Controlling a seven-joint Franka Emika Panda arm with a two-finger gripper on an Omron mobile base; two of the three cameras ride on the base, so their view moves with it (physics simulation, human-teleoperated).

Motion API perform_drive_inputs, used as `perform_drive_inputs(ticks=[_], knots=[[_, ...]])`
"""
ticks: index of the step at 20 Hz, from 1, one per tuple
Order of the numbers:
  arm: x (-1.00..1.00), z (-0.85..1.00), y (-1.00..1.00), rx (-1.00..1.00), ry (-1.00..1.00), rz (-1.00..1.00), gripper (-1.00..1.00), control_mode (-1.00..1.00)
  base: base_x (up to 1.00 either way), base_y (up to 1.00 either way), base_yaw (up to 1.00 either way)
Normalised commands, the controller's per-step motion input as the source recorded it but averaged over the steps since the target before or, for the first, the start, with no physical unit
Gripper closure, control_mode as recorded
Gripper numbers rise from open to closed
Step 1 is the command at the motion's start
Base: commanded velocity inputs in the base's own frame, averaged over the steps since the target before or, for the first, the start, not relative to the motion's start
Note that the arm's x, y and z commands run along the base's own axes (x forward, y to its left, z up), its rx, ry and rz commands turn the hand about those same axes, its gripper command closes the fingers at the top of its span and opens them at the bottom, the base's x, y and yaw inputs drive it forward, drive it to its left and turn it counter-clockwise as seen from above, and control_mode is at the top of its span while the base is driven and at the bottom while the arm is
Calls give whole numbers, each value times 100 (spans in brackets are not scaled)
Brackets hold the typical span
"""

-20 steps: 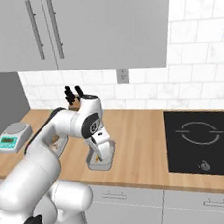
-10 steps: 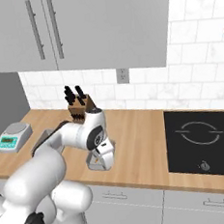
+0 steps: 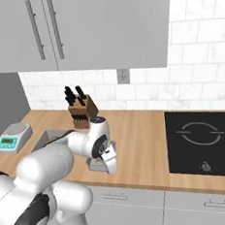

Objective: Take the meat container that has the shrimp and place it on the second highest rack of the freezer. Then take the vegetable container that has the garlic and sweet potato and place it on the highest rack of the freezer.

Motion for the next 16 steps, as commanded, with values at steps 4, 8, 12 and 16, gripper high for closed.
perform_drive_inputs(ticks=[4,8,12,16], knots=[[4,-20,-10,0,0,-5,-100,-100,0,0,0],[-6,-28,-1,0,0,-8,-100,-100,0,0,0],[0,-37,0,0,0,-6,-100,-100,0,0,0],[0,-43,0,0,0,-5,-100,-100,0,0,0]])
